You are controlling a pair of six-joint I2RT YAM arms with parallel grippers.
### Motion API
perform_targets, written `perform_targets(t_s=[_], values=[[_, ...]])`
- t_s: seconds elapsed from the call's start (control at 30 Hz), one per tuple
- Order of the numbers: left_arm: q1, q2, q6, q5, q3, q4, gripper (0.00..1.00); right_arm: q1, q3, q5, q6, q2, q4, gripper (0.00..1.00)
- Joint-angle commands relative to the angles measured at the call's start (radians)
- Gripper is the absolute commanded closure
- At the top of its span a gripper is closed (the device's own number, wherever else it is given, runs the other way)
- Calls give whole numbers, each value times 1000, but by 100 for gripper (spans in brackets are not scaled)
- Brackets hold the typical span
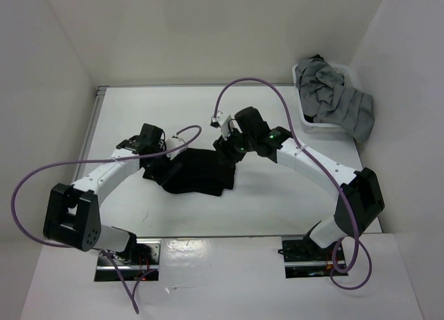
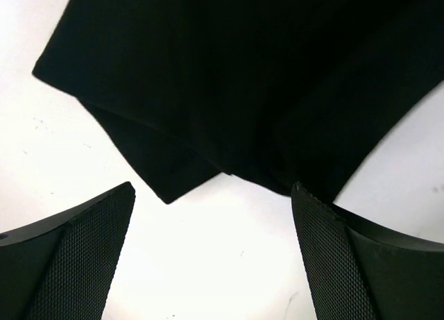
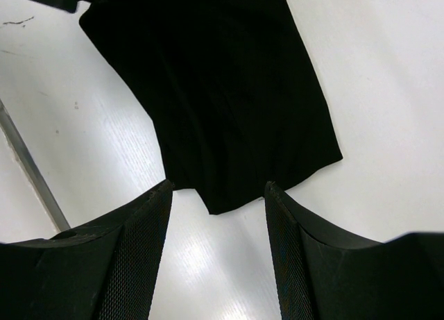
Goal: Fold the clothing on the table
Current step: Fold the skirt
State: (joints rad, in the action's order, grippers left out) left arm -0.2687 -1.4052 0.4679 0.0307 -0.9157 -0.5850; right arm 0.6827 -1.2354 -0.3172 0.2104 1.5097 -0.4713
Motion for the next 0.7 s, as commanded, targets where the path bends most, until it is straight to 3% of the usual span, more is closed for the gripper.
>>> perform_targets(t_s=[0.0, 0.27, 0.53, 0.67], values=[[5, 54, 75, 98, 14, -78, 1, -6, 7, 4, 12, -5, 42, 39], [5, 106, 176, 173, 34, -191, 1, -6, 7, 4, 21, -5, 42, 39], [54, 146, 60, 120, 3, -23, 1, -6, 7, 4, 21, -5, 42, 39], [54, 83, -23, 46, 3, 50, 1, -6, 7, 4, 21, -5, 42, 39]])
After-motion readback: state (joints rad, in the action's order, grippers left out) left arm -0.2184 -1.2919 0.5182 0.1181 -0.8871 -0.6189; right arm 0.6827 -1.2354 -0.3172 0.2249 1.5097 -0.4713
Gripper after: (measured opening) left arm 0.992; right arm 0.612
